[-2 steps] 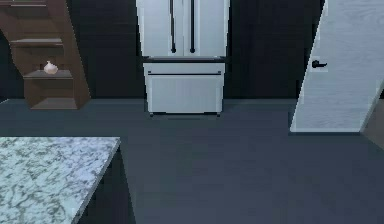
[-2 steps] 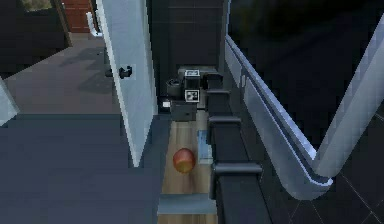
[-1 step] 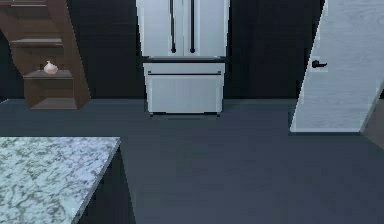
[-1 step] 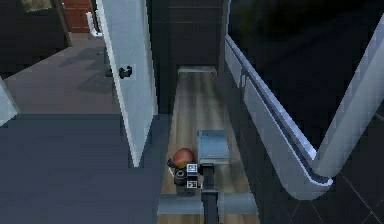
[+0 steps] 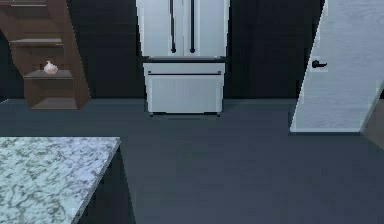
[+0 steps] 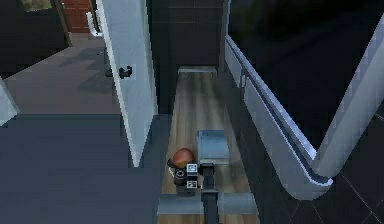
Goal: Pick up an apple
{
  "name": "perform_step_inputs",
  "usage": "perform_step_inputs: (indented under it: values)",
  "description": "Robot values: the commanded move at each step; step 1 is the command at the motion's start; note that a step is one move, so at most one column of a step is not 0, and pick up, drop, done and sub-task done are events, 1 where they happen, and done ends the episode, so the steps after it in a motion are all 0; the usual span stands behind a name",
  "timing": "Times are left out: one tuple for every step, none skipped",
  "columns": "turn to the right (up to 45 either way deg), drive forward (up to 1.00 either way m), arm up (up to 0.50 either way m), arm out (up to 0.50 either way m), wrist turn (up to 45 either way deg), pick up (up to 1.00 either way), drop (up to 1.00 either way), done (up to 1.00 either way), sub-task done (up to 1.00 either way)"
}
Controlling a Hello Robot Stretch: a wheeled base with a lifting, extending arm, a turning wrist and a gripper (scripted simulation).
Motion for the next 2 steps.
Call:
perform_step_inputs:
  values:
    - [0.0, 0.0, 0.1, 0.0, 0.0, 0.0, 0.0, 0.0, 0.0]
    - [0.0, 0.0, 0.0, 0.0, 0.0, 0.0, 0.0, 1.0, 0.0]
